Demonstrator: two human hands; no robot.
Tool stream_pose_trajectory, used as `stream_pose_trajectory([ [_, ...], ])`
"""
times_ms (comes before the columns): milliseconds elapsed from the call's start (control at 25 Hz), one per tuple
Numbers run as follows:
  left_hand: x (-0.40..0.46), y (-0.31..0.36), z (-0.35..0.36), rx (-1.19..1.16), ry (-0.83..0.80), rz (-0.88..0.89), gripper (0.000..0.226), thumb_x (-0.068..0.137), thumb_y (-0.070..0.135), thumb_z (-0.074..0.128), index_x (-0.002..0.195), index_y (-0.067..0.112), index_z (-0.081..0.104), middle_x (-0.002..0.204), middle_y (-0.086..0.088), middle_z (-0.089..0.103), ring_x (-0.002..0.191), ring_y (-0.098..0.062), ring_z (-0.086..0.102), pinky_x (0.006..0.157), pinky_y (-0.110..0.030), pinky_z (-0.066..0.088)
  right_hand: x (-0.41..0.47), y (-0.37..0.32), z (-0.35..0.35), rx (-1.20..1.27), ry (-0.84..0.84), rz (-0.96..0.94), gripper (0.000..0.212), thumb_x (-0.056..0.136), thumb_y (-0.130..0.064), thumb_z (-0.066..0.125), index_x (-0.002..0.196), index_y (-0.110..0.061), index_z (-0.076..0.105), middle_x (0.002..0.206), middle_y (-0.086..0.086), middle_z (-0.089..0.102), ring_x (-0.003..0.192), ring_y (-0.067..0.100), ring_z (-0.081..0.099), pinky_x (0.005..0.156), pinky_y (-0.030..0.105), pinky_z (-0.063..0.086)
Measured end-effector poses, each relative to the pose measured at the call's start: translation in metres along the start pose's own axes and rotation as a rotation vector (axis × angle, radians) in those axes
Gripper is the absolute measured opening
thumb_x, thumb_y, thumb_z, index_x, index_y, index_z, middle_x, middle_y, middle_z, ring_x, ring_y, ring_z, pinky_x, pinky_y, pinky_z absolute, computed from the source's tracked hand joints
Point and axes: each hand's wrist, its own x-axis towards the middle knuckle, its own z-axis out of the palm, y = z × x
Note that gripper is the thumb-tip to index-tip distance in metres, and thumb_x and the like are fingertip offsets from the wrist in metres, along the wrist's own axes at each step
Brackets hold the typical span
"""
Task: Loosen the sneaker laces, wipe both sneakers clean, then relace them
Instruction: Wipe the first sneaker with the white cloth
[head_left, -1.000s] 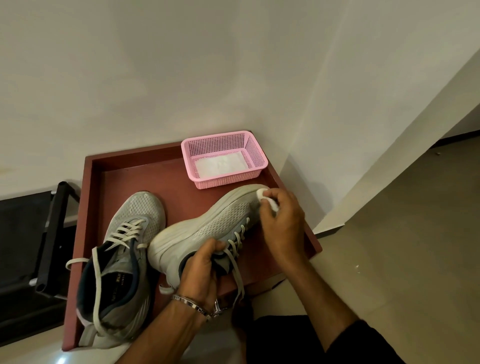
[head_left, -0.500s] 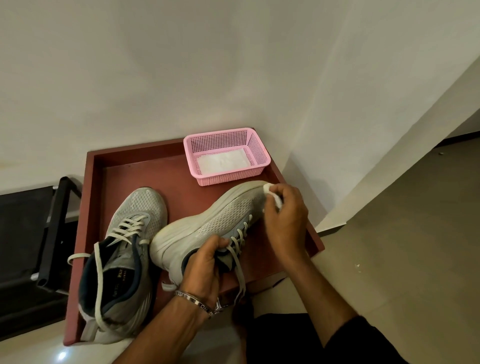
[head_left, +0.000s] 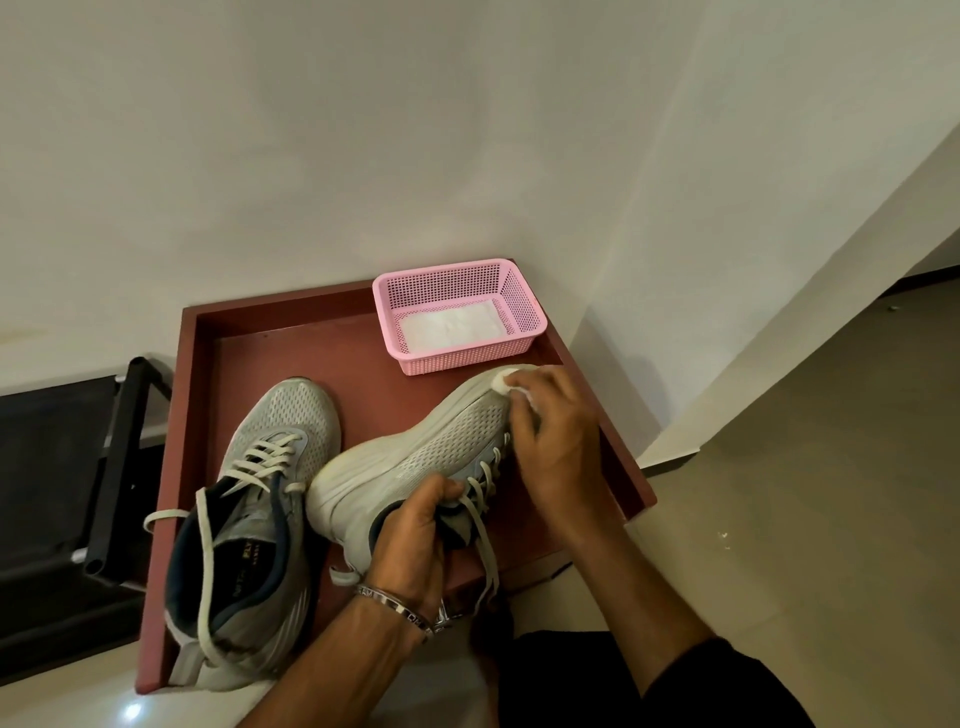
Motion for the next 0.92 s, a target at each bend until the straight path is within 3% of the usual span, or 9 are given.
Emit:
stream_pose_trajectory([
  [80,0.001,-0.001,-0.001,0.026,-0.003,-0.01,0.044,0.079,0.007,0.057,0.117,-0.014,0.062,0.121,-0.032,0.064,0.122,-0.045,0.056,0.105,-0.057,0.045,0.008,0.005,-0.007,0.019,0.116,0.163,0.019,0.097,-0.011,0.057,0.112,-0.011,0.069,0.112,0.003,0.061,0.1,0.017,0.061,0.073,0.015,0.049],
  [120,0.002,-0.001,-0.003,0.026,-0.01,-0.012,0.042,0.081,0.007,0.056,0.117,-0.014,0.062,0.12,-0.031,0.064,0.12,-0.045,0.058,0.104,-0.057,0.045,0.007,0.002,-0.007,0.0,0.096,0.145,0.019,0.096,-0.01,0.058,0.112,-0.011,0.069,0.111,0.003,0.061,0.1,0.017,0.061,0.074,0.016,0.05],
  [200,0.001,-0.001,-0.002,0.031,-0.007,-0.03,0.041,0.08,0.007,0.056,0.115,-0.014,0.061,0.113,-0.03,0.066,0.106,-0.044,0.063,0.1,-0.059,0.047,-0.006,-0.01,0.001,-0.066,-0.053,-0.052,0.02,0.095,-0.009,0.059,0.112,-0.01,0.069,0.112,0.004,0.059,0.102,0.015,0.058,0.077,0.02,0.054],
  [280,-0.002,0.001,0.001,0.0,-0.023,-0.033,0.037,0.081,0.006,0.054,0.112,-0.012,0.062,0.108,-0.03,0.065,0.096,-0.039,0.064,0.096,-0.057,0.05,-0.006,-0.012,0.002,-0.094,-0.089,-0.149,0.018,0.094,-0.009,0.06,0.11,-0.009,0.069,0.11,0.004,0.059,0.1,0.014,0.055,0.076,0.022,0.054],
  [400,-0.001,-0.002,-0.002,-0.008,-0.028,-0.06,0.053,0.077,0.009,0.06,0.123,-0.017,0.055,0.113,-0.031,0.063,0.105,-0.04,0.061,0.102,-0.064,0.043,0.006,-0.005,-0.008,-0.092,0.088,0.088,0.017,0.093,-0.007,0.062,0.108,-0.009,0.07,0.108,0.005,0.06,0.095,0.008,0.048,0.071,0.025,0.056],
  [440,0.0,-0.003,-0.003,-0.042,-0.033,-0.07,0.058,0.076,0.009,0.062,0.127,-0.017,0.052,0.117,-0.032,0.061,0.109,-0.042,0.06,0.103,-0.066,0.041,0.005,-0.007,-0.008,-0.107,0.081,0.081,0.017,0.093,-0.006,0.061,0.107,-0.009,0.07,0.108,0.005,0.06,0.096,0.01,0.049,0.072,0.028,0.057],
  [600,0.007,-0.008,-0.008,-0.132,-0.111,-0.097,0.079,0.064,0.015,0.074,0.133,-0.013,0.047,0.141,-0.037,0.043,0.13,-0.052,0.045,0.108,-0.068,0.033,-0.01,-0.02,0.001,-0.158,-0.182,-0.243,0.021,0.085,0.001,0.065,0.102,-0.009,0.073,0.104,0.003,0.061,0.1,0.019,0.055,0.075,0.028,0.055],
  [760,0.004,-0.005,-0.008,-0.032,-0.095,-0.079,0.066,0.06,0.019,0.073,0.118,-0.01,0.063,0.13,-0.035,0.056,0.122,-0.05,0.054,0.105,-0.067,0.039,0.006,-0.007,-0.013,-0.178,0.008,0.052,0.026,0.08,0.003,0.072,0.102,-0.011,0.074,0.106,0.003,0.061,0.1,0.014,0.051,0.073,0.031,0.059],
  [920,0.006,-0.005,-0.008,-0.074,-0.106,-0.091,0.074,0.068,0.017,0.073,0.132,-0.011,0.05,0.142,-0.036,0.044,0.133,-0.049,0.044,0.11,-0.064,0.033,-0.014,-0.026,0.002,-0.206,-0.184,-0.203,0.031,0.074,0.005,0.074,0.101,-0.01,0.074,0.103,0.003,0.063,0.1,0.019,0.057,0.076,0.028,0.057],
])
